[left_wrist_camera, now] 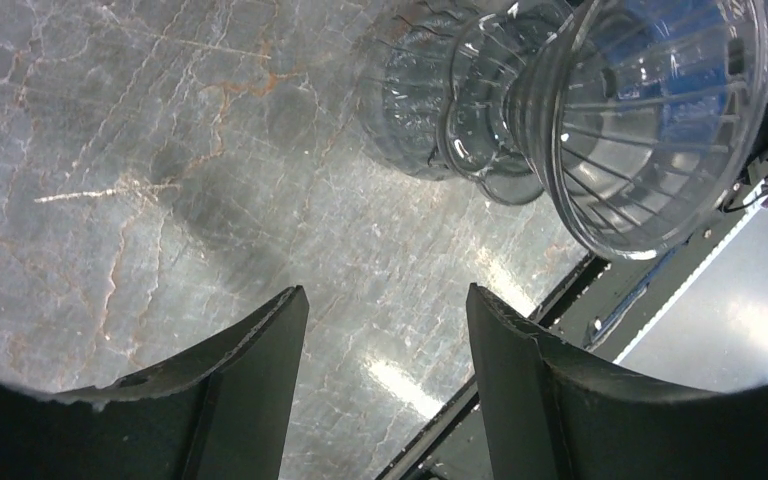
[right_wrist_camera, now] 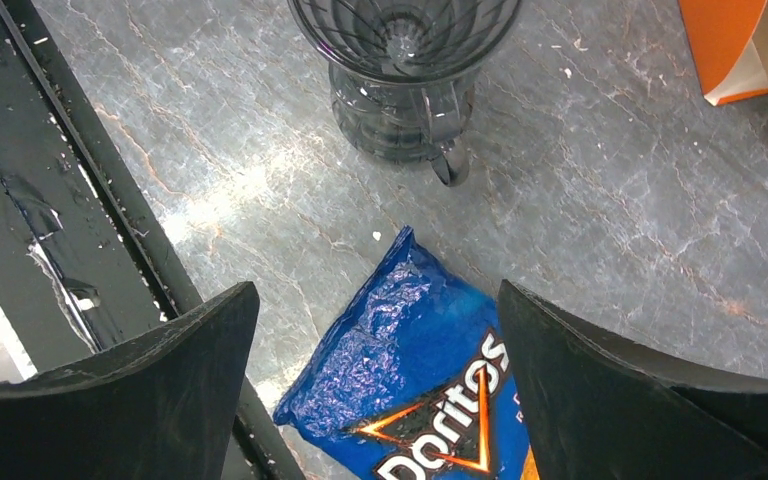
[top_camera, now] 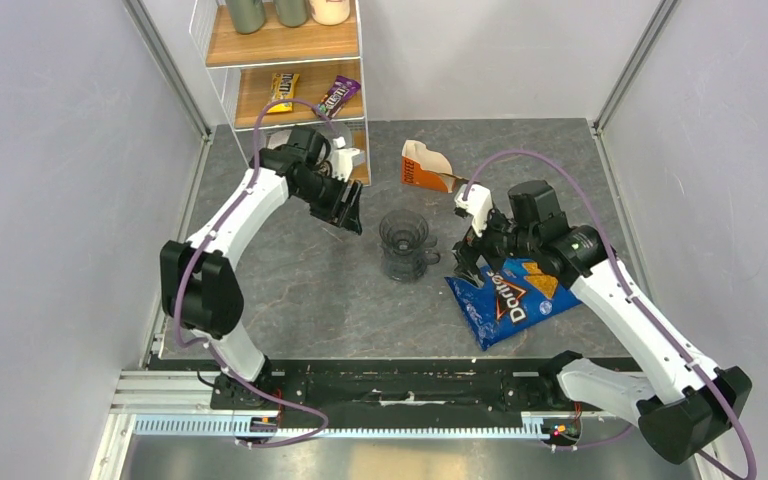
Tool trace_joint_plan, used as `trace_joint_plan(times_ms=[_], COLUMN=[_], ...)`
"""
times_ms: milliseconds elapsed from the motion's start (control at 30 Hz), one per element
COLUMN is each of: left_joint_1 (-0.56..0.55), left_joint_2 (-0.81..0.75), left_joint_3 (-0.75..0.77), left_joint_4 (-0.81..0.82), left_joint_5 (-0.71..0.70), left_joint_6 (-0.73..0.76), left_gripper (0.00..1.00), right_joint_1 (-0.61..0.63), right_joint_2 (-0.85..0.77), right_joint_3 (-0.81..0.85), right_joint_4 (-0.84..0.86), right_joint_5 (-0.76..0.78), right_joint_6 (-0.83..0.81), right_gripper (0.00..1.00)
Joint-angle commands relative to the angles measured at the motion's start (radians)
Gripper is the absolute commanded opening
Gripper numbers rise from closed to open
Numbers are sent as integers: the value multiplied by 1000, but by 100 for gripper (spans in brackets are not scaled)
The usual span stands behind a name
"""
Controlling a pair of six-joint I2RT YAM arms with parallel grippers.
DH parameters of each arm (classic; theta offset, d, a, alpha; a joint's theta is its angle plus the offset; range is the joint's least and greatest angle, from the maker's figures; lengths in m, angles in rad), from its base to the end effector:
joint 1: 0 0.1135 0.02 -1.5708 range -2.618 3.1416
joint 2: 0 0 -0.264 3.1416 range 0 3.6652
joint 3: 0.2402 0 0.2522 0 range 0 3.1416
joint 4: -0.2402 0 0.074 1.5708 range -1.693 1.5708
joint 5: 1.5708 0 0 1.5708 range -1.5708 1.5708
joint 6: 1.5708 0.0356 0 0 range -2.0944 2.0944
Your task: Place the coffee filter in the dripper
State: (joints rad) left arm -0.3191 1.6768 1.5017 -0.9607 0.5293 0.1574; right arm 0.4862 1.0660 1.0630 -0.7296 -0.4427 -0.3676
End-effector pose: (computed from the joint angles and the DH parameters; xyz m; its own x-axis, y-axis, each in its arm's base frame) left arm 0.3207 -0.1249 0.2974 -0.7763 0.3990 -0.4880 0.6020 0.6989 -0.3862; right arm 0.1842 0.1146 0.3328 -0.2989 -0.5252 -0.7967 -0.8693 0.4943 0.0002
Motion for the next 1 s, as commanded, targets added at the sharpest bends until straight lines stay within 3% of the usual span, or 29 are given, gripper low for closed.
trace_joint_plan(times_ms=[0,600,967], left_joint_1=[-34,-157,-141], left_joint_2=[42,106,84], left_joint_3=[74,101,71], left_joint_4=[42,52,16], left_joint_5=[-27,-47,-65], left_joint_6=[-16,4,17], left_gripper=[67,66,69], right_joint_1=[-12,-41,-46], right_joint_2=[-30,-26,-21], right_joint_3=[41,81,92], right_joint_4=[-13,-22,-26], right_joint_5=[24,16,12], right_joint_6=[27,69,68], right_gripper=[97,97,97])
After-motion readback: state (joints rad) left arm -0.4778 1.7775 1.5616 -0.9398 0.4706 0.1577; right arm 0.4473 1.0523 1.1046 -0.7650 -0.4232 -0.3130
